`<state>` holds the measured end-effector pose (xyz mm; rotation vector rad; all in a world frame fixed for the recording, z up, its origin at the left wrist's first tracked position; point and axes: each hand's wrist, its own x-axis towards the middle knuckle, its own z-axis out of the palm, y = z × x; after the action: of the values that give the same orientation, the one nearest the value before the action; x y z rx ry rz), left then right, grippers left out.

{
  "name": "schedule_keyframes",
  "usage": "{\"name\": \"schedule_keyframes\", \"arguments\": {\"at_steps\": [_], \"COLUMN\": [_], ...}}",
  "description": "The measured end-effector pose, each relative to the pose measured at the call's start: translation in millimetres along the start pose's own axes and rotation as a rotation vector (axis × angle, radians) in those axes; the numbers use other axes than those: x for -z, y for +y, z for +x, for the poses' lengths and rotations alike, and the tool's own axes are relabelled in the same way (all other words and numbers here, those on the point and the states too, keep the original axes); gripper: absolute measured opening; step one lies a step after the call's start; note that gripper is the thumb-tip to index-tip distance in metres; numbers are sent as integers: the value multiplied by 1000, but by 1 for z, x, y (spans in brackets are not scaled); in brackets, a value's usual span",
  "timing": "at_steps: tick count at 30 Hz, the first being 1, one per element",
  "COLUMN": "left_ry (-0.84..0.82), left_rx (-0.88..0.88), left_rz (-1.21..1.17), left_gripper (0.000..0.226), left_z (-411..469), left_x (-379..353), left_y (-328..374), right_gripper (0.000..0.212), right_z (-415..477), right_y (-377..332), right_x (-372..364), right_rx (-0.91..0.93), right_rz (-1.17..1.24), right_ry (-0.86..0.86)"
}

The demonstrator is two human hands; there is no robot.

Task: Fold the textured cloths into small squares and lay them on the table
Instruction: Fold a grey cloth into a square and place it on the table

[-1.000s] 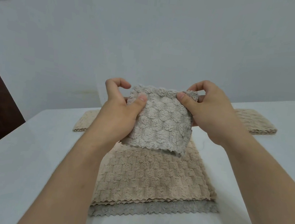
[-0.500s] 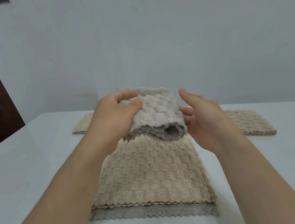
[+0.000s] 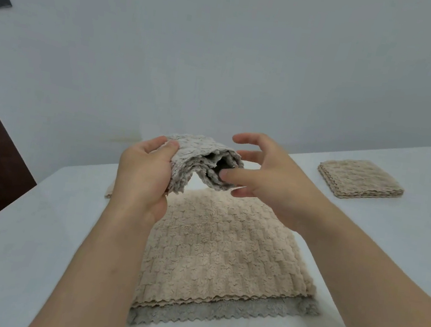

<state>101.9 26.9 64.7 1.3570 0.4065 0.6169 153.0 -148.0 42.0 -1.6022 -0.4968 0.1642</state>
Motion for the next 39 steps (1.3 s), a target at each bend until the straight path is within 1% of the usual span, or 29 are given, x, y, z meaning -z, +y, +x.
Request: {"name": "schedule_keyframes", "arguments": {"at_steps": [4,6,9,13,18,20,22,23,25,26,28,30,33,35,36,37,39], "left_ry": [-20,-26,-20,-19,-37,-43,-43,-44,-72,-105,-184,-250,-294,-300,-301,-302,-301], "left_rx": [-14,-10,-27,-65,-106,-120,-175,-219,-305,-342,-406,-477,-557,-593,-600,-594,-580], "left_rz": [23,41,97,133,159,166,183,210,269,291,369,471,600,675,691,701,726], "left_gripper": [38,37,35,38,43,42,41,41,40,40,40,39,39,41,42,42,43], "left_z": [-3,-3,0,2,2,3,2,0,-6,-10,-16,-20,-29,-33,-34,-33,-30], "left_x": [-2,-1,5,7,4,6,7,6,4,2,-2,-8,-17,-20,-20,-19,-18], "left_y": [-1,0,3,4,1,0,1,2,4,4,3,-2,-7,-9,-10,-10,-11], "right_gripper": [55,51,49,43,38,36,39,46,58,60,53,47,66,61,58,61,73], "right_z": [-2,-1,1,-1,2,3,2,2,3,4,7,13,18,19,20,20,22], "right_y": [5,6,5,-1,3,4,4,4,6,7,12,17,21,20,20,21,24], "right_x": [-10,-10,-3,9,6,6,12,15,22,24,29,30,25,20,18,16,15], "right_rx": [-4,-40,-124,-245,-287,-320,-367,-390,-423,-442,-488,-533,-505,-438,-400,-365,-294], "right_rz": [-77,-39,19,208,315,398,497,543,565,562,553,523,481,421,358,263,44], "right_ry": [55,78,81,-4,-75,-144,-218,-247,-292,-305,-263,-157,-80,-4,59,122,212]}}
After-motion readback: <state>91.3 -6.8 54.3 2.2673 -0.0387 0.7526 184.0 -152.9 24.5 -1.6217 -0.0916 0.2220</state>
